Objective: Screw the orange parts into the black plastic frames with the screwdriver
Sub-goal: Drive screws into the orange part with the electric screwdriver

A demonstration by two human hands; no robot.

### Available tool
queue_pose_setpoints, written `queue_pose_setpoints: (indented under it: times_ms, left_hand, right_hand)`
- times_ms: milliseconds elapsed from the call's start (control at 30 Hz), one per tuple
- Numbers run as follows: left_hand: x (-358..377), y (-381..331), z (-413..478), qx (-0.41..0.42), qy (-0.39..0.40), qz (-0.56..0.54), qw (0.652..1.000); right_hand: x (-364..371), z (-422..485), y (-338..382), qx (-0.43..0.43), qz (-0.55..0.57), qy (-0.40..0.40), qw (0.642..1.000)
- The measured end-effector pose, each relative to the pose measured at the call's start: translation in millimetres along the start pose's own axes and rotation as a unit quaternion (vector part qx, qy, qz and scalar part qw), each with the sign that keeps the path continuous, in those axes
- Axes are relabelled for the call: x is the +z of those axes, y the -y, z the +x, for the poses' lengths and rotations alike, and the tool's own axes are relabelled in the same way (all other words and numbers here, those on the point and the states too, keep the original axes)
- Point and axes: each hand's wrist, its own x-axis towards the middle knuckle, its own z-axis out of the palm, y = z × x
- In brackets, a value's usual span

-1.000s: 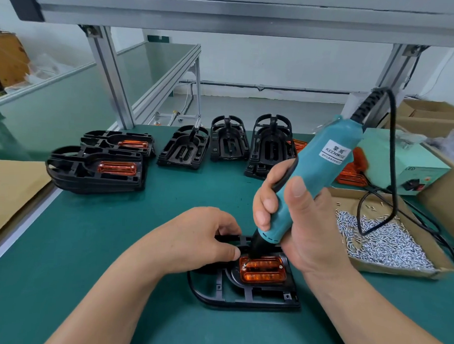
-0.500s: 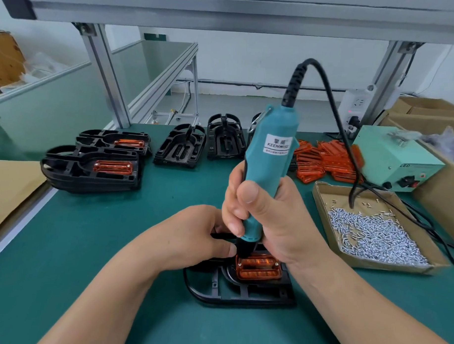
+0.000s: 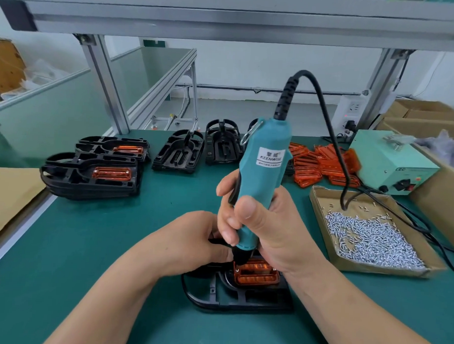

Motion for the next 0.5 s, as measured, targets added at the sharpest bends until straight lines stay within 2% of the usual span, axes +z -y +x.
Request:
queue_pose_setpoints:
  times_ms: [500]
  left_hand:
    - [-1.5, -9.4, -3.0, -0.008, 0.005, -0.002, 1.0]
  right_hand:
    - [6.3, 2.9, 5.6, 0.024, -0.049, 0.051, 0.997]
